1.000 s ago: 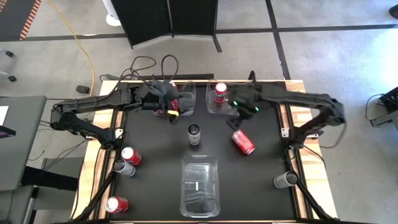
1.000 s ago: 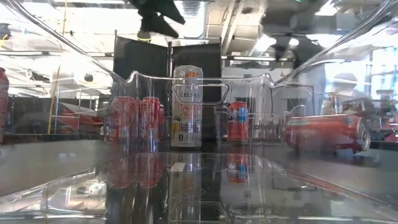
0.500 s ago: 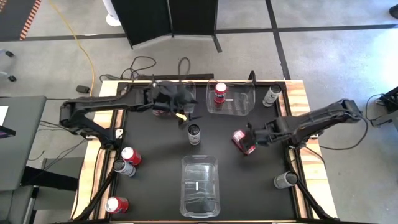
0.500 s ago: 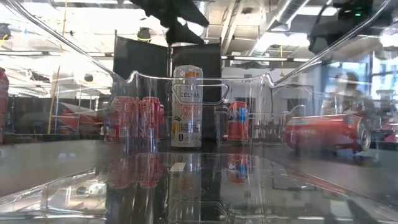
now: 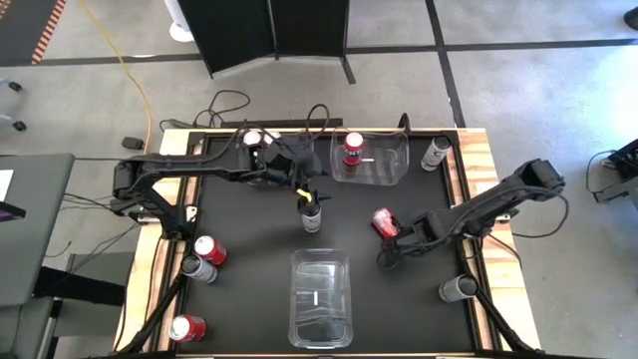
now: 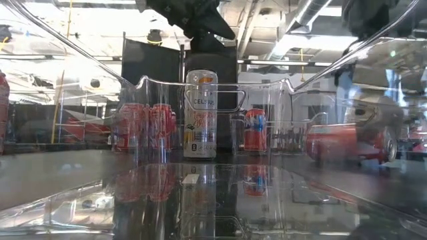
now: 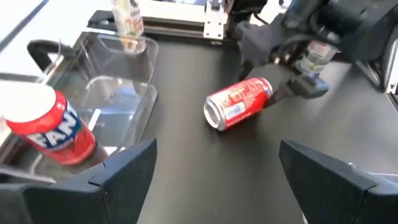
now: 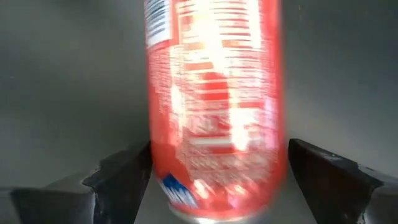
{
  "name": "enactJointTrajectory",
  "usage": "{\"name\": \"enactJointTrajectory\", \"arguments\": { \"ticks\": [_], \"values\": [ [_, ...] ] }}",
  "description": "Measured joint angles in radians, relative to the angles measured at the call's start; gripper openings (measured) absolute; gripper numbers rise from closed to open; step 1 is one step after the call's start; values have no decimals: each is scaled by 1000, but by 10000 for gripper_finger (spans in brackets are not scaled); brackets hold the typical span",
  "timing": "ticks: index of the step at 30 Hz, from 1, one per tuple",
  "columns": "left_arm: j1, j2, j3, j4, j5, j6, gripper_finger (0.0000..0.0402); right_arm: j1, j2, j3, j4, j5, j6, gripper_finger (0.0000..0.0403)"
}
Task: Sort soda cans
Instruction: Put the orange soda can into the right transparent bin
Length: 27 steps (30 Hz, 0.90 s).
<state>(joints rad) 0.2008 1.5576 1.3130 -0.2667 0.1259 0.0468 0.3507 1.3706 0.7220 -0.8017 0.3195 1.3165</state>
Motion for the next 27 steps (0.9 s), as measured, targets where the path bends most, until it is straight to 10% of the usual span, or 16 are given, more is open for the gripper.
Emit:
{"name": "enactJointTrajectory", "arguments": {
  "ticks": [12, 27],
  "values": [
    [-27, -7, 0, -6, 0, 110, 336, -58, 53, 48, 63, -25, -262, 291],
    [-50, -7, -1, 86, 128, -52, 337, -203, -69, 370, 87, 2, -730, 300]
  ]
}}
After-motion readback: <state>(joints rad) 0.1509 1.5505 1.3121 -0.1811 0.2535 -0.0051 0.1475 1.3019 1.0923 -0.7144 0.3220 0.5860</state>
